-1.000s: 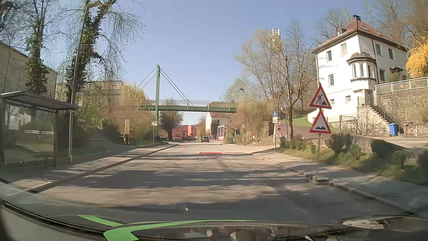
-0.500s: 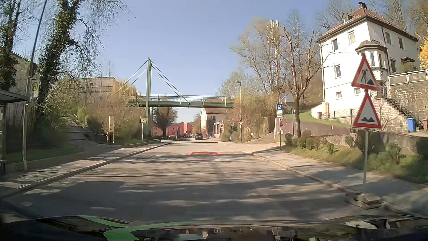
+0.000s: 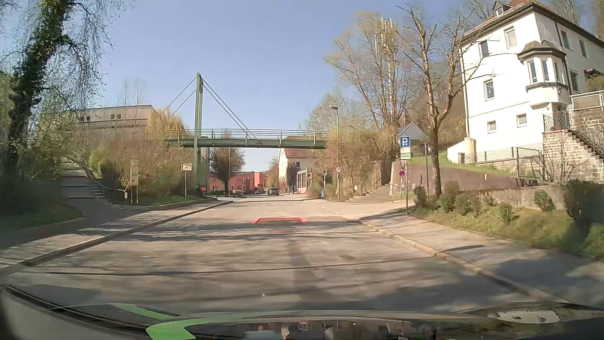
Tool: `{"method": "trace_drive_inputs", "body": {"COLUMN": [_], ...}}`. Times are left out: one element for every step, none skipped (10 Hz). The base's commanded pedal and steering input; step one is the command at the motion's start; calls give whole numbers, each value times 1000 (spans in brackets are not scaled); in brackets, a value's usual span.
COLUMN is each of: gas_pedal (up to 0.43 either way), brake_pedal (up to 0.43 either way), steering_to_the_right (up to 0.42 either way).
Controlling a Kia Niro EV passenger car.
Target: Follow the waypoints while adhering to traffic rules and regulations
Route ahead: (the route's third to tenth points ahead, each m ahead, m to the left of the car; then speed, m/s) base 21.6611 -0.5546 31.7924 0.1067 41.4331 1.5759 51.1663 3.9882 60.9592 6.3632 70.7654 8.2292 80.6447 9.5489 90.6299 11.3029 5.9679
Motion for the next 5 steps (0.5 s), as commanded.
{"method": "trace_drive_inputs", "body": {"gas_pedal": [0, 0, 0, 0, 0], "brake_pedal": [0, 0, 0, 0, 0], "steering_to_the_right": [6, 5, 0, -4, -4]}}
